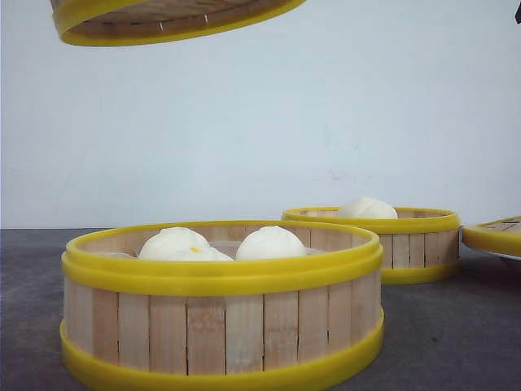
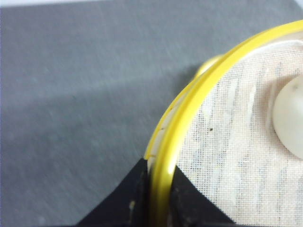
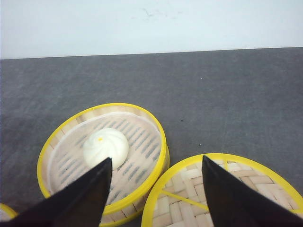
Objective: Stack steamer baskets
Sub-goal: 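Lift the basket with the left gripper and lower it onto the nearer basket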
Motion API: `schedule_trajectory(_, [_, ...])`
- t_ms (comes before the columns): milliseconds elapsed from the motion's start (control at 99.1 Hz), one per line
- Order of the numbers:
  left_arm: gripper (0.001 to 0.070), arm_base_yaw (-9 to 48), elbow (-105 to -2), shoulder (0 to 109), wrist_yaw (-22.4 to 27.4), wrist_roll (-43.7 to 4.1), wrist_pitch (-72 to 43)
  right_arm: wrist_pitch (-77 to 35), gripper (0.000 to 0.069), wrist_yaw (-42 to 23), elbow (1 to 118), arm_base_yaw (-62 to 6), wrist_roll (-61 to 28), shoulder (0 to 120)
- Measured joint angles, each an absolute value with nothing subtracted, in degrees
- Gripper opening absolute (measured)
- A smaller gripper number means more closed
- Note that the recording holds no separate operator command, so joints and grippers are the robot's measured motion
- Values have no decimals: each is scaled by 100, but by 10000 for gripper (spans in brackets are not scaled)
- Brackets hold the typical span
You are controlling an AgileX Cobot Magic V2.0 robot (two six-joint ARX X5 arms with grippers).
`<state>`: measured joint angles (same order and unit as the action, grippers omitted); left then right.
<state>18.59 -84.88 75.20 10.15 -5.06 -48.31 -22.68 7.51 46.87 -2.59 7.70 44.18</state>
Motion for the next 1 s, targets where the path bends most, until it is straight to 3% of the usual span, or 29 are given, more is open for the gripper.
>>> schedule_trajectory(525, [23, 2731, -5920, 7391, 770, -607, -3483, -2318, 372, 751, 4687, -344, 770, 4421])
schedule_trajectory(999, [23, 2853, -5618, 7391, 574, -869, -3039, -2327, 372, 751, 4687, -344, 777, 4421])
